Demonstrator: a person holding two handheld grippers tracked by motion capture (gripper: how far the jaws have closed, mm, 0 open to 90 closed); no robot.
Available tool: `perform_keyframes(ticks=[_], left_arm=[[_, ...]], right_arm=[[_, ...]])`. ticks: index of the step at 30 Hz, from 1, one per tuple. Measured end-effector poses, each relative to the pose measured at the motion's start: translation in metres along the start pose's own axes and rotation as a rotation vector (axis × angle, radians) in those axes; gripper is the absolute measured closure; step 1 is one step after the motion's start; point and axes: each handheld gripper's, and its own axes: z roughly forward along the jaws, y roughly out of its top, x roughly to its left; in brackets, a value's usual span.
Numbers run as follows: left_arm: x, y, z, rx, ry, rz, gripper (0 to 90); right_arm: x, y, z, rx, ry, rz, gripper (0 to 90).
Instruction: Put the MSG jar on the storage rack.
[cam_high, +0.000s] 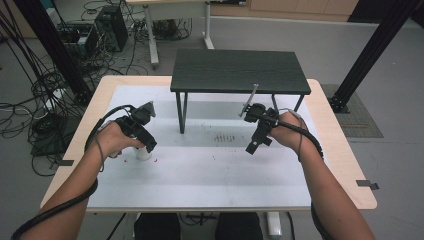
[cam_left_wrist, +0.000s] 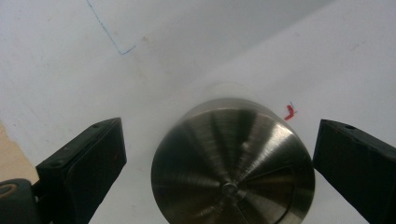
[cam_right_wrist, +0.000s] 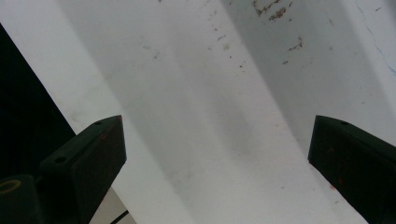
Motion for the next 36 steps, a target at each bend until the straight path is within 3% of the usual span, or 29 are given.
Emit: perform_keyframes(ticks=[22,30,36], left_arm=[[0.0013,-0.0032,-0.0024,-0.013,0.003,-0.009,5.4],[0.0003,-0.0036,-0.0065,-0.021,0.005,-0.017,14.1],[0.0019,-0.004,-0.0091,-0.024,-0.006,-0.024,26.4]], right_arm=[[0.0016,0.0025,0.0021,0.004,0.0,-0.005,4.1],[0.0016,0.0032,0.003,0.005,0.004,-0.007,4.1],[0.0019,0.0032,0.003,0.005,0.001,-0.008,4.1]])
